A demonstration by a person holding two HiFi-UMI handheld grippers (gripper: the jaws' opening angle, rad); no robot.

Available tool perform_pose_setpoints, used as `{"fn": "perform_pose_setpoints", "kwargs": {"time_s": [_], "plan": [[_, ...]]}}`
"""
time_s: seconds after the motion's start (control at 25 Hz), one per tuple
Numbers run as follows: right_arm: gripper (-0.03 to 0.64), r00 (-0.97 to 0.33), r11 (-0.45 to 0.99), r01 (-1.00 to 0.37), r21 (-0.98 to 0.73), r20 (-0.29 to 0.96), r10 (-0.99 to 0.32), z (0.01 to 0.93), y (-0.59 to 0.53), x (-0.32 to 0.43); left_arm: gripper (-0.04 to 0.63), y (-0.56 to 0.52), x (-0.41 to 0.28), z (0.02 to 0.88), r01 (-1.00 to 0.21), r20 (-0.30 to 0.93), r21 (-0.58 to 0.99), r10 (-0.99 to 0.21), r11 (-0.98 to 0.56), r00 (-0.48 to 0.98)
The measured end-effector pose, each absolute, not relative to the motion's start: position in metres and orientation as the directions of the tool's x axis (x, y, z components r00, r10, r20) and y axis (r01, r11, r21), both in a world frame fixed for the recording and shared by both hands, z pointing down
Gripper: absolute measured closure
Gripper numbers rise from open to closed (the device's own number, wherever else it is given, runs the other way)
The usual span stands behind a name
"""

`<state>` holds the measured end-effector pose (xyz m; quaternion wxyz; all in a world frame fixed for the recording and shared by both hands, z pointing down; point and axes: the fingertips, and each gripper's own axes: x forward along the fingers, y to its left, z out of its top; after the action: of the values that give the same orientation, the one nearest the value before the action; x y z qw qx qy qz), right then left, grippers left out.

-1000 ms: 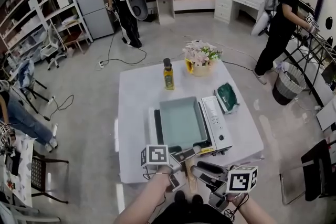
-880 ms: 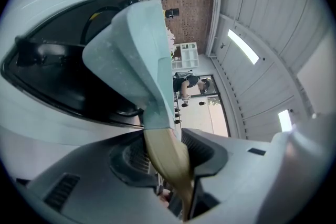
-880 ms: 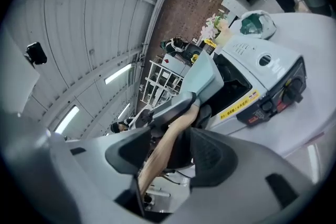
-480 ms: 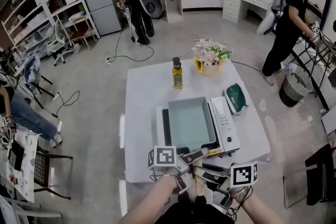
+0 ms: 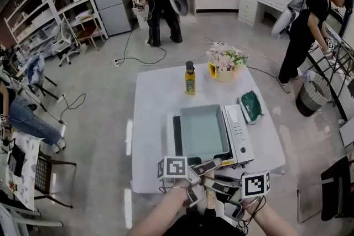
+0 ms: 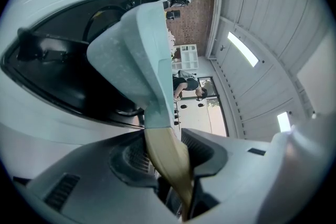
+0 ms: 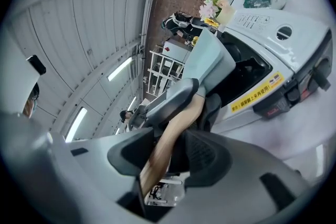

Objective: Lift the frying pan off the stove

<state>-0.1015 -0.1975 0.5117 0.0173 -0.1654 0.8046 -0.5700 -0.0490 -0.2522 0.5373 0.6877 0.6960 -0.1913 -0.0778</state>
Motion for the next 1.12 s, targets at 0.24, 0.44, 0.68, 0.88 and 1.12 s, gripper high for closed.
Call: {"fn": "perform_pose_setpoints", "kwargs": {"time_s": [0.24,0.44,0.68,0.88,1.12], "plan": [[0.439,-0.942,0.287,-0.267,-0.920,0.187,-0.277,0.514,-0.200,-0.096,0.439,-0.255,-0.048,0.535,-0.159,0.155,0.987,-0.377,0.020,0.913],[0.442,-0.945,0.287,-0.262,-0.921,0.184,-0.271,0.517,-0.199,-0.094,0.440,-0.256,-0.045,0.538,-0.178,0.168,0.984,-0.376,0.010,0.911],[0.445,-0.946,0.288,-0.245,-0.926,0.164,-0.280,0.516,-0.201,-0.093,0.442,-0.258,-0.044,0.538,-0.191,0.177,0.982,-0.385,0.002,0.906],[0.446,-0.948,0.295,-0.234,-0.926,0.150,-0.282,0.513,-0.199,-0.092,0.442,-0.257,-0.046,0.534,-0.205,0.180,0.979,-0.412,-0.016,0.893],[0.456,-0.951,0.342,-0.219,-0.914,0.121,-0.285,0.500,-0.196,-0.094,0.442,-0.256,-0.049,0.519,-0.256,0.195,0.962,-0.416,-0.094,0.888]]}}
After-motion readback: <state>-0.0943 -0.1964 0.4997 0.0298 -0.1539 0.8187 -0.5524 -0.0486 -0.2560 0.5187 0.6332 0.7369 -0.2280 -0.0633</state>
